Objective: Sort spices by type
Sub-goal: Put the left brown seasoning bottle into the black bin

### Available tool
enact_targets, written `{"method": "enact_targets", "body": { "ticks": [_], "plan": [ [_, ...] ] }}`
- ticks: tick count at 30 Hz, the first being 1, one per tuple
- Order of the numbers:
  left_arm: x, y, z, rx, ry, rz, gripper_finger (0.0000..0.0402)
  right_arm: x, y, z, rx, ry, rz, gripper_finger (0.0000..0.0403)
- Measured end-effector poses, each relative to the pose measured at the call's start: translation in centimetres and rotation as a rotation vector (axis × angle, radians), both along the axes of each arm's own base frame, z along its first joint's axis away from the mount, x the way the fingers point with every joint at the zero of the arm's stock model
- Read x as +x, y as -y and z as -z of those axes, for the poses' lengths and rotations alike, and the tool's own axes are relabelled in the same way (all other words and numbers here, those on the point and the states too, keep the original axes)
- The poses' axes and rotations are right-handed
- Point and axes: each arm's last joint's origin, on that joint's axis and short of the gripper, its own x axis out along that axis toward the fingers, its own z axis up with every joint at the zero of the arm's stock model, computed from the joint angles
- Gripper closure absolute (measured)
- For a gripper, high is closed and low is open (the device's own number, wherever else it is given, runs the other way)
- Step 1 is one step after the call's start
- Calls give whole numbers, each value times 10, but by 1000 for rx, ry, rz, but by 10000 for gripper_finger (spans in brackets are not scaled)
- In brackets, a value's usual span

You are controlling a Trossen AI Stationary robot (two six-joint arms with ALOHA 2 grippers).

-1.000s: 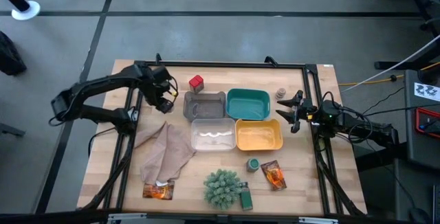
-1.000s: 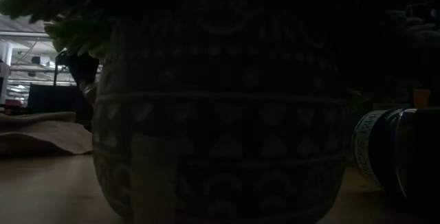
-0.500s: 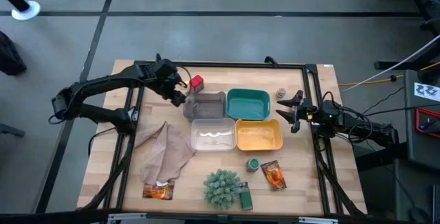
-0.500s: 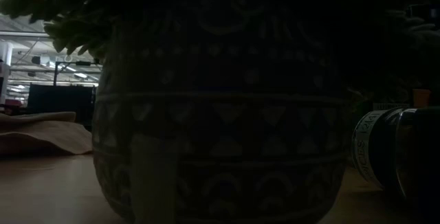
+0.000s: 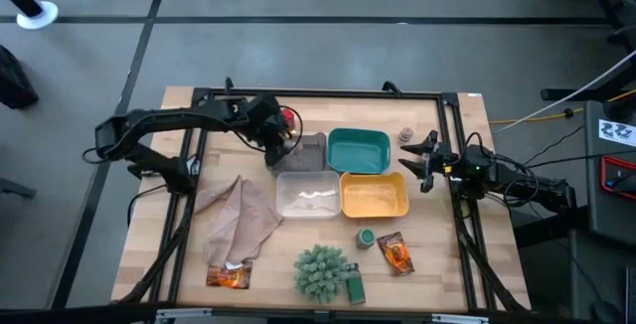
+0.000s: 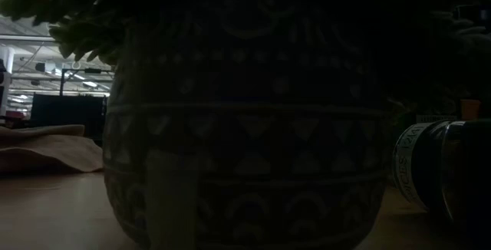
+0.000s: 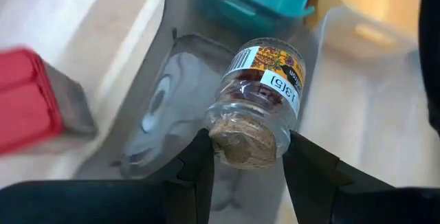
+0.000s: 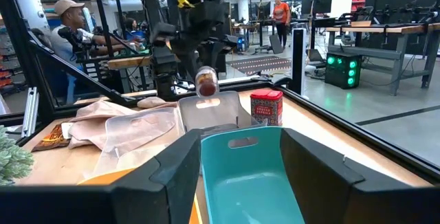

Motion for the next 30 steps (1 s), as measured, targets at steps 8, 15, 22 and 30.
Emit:
{"method": "enact_targets", "body": {
  "ticks": [8, 15, 22, 30],
  "plan": [
    [18, 5, -8, 308, -299, 234, 275, 0, 0, 0, 0, 0, -1, 203],
    [25, 13, 5, 478, -495, 419, 259, 0, 0, 0, 0, 0, 0, 203],
    [40, 18, 32, 593, -661, 546, 258, 0, 0, 0, 0, 0, 0, 203],
    [50, 23, 52, 671, -769, 661, 250, 0, 0, 0, 0, -1, -1, 203]
  ]
}}
